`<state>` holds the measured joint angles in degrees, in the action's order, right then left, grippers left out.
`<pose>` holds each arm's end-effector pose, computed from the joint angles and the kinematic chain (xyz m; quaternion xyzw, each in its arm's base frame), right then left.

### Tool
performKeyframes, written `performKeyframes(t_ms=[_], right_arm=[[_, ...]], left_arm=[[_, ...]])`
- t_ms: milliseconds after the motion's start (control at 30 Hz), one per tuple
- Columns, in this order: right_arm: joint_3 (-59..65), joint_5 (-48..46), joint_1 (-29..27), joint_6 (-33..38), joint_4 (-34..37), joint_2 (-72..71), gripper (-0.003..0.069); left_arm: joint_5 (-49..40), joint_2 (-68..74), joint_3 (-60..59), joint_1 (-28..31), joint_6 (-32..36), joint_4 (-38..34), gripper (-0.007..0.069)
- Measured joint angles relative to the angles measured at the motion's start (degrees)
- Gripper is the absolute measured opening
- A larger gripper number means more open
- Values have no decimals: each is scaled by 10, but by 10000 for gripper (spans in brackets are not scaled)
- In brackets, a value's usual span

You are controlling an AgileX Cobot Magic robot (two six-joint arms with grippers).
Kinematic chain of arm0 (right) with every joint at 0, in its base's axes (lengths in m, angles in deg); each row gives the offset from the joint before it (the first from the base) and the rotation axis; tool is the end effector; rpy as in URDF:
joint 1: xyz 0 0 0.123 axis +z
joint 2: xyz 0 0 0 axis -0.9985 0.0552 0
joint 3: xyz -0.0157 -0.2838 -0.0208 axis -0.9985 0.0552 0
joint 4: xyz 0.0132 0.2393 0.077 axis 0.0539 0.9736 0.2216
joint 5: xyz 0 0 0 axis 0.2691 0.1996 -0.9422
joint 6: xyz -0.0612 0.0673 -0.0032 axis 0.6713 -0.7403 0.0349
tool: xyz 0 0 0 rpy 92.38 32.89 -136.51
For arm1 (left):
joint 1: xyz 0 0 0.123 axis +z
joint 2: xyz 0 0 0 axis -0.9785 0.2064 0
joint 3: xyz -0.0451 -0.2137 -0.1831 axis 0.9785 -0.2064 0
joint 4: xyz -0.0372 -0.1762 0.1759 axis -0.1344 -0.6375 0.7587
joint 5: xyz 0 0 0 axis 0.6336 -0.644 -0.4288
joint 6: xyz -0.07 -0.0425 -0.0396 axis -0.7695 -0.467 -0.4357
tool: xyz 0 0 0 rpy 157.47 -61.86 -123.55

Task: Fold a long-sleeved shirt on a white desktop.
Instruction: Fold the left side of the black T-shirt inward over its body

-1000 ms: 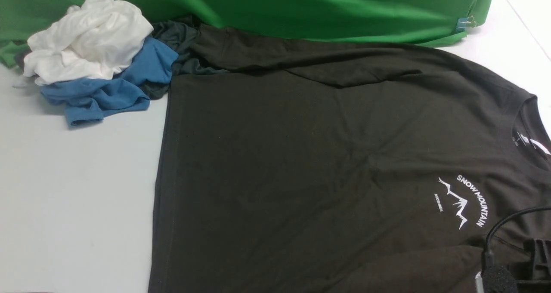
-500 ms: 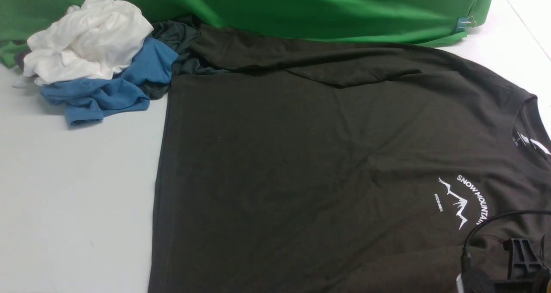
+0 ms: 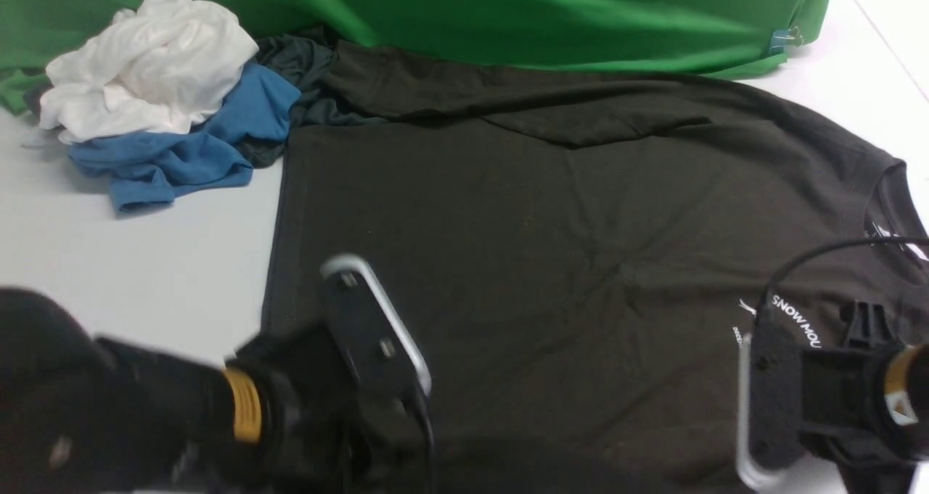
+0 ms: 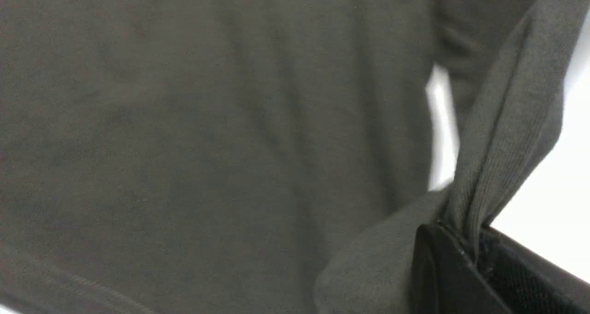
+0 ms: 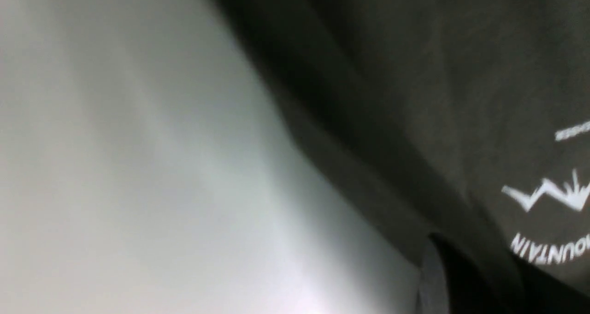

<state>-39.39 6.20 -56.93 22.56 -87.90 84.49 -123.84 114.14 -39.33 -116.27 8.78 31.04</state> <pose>0.1819 0.0893 0.2025 -0.5959 0.7857 -0.0924 0.1380 0.1565 -0.1355 0.2417 0.4639 0.8464 -0.0971 0.2427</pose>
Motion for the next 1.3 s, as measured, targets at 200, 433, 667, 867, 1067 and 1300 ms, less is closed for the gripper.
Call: performKeyframes(t_ms=[200, 433, 667, 867, 1067, 1300], right_arm=[[-34, 82, -20, -68, -17, 91, 34], [-92, 95, -67, -100, -21, 173, 34], [-136, 107, -76, -112, -24, 198, 34], [-138, 121, -76, -112, -29, 215, 36], [-138, 144, -81, -154, -59, 232, 125], [-138, 199, -112, -227, -79, 236, 372]], left_arm=[[0, 89, 42, 122, 78, -74, 36], [-10, 172, 117, 144, 80, -55, 36], [-12, 225, 162, 144, 41, -10, 36], [-7, 255, 165, 144, -2, 48, 38], [35, 269, 165, 144, -6, 59, 86], [85, 279, 165, 144, -6, 140, 285]])
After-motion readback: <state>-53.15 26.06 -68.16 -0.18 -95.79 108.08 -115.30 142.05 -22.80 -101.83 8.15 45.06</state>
